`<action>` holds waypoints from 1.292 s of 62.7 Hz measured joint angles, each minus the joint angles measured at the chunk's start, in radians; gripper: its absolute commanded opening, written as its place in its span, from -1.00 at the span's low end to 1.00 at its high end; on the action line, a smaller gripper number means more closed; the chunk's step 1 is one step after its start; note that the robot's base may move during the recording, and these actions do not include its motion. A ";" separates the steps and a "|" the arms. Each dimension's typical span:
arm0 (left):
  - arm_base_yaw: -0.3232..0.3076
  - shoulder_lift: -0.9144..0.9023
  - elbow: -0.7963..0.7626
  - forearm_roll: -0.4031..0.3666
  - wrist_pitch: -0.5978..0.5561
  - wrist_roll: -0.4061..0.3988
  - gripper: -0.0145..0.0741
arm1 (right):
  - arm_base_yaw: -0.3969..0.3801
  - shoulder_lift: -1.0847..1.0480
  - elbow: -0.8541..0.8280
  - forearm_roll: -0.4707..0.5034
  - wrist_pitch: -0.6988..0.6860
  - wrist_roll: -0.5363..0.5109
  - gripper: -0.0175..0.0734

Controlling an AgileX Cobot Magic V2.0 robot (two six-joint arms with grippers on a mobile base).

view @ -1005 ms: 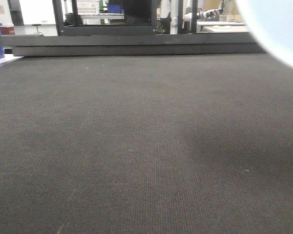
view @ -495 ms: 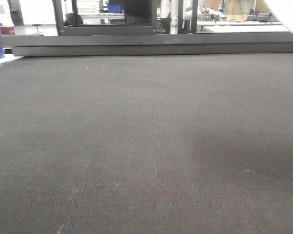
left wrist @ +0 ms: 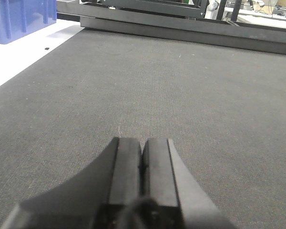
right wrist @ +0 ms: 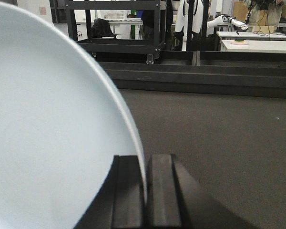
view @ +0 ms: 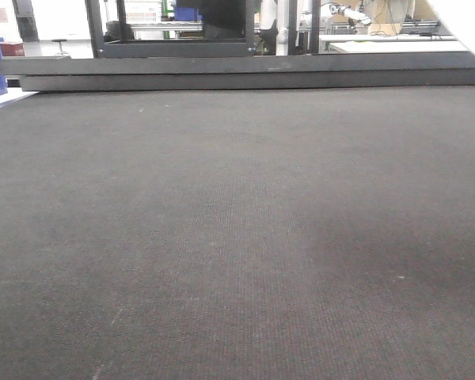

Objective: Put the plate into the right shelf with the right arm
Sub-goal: 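Hold the plate in the right gripper while the base turns away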

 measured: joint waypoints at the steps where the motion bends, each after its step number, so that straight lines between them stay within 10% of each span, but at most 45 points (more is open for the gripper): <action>1: 0.000 0.000 0.000 0.000 0.000 0.000 -0.96 | 0.000 0.000 0.000 0.000 0.000 0.000 -0.50; 81: 0.000 0.000 0.000 0.000 0.000 0.000 -0.96 | 0.000 0.000 0.000 0.000 0.002 -0.002 -0.50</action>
